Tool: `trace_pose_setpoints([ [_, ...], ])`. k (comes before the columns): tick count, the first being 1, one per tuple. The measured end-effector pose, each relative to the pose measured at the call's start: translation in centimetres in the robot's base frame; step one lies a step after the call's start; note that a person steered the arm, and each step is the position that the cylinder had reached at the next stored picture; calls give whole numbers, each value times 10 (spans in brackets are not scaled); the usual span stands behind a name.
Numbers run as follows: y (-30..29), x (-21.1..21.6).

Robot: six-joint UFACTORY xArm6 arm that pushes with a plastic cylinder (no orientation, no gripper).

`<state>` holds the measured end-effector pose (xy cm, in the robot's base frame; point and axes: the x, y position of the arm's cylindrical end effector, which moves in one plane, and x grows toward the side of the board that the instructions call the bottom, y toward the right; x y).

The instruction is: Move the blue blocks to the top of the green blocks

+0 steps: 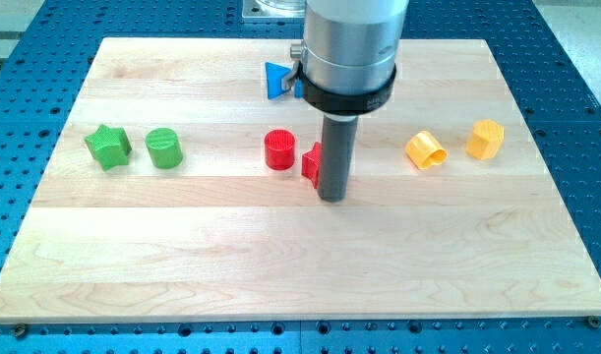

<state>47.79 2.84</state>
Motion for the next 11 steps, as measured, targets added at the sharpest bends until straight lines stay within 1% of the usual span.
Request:
trace_pose_setpoints([
  [1,-48,-18],
  [2,-43,-7],
  [3,-8,30],
  [4,37,-4],
  [5,17,-16],
  [6,42,-42],
  [7,24,-114],
  [8,35,-153],
  [9,-32,-172],
  [10,-112,-176],
  [11,-21,-177],
])
